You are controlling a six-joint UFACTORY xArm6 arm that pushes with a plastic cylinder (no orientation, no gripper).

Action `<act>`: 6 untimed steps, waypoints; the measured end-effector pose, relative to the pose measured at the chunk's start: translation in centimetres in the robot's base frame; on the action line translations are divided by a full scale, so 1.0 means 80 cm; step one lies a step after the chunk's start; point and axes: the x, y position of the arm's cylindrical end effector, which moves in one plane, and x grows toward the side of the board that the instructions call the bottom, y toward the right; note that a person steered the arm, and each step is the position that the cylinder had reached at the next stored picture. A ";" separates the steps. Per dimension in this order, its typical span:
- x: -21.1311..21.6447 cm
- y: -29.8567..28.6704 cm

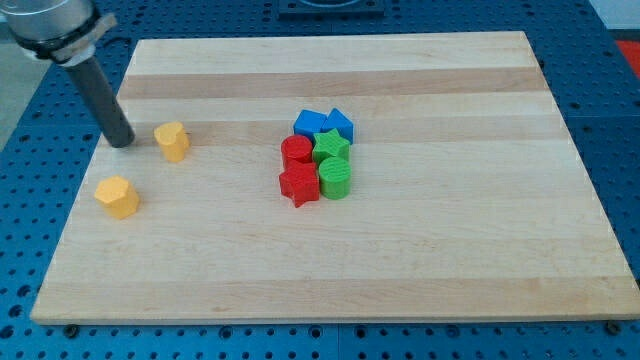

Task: Move yellow heart towards the group of blocks

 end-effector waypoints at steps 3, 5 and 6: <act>0.009 0.092; 0.020 0.105; 0.057 0.071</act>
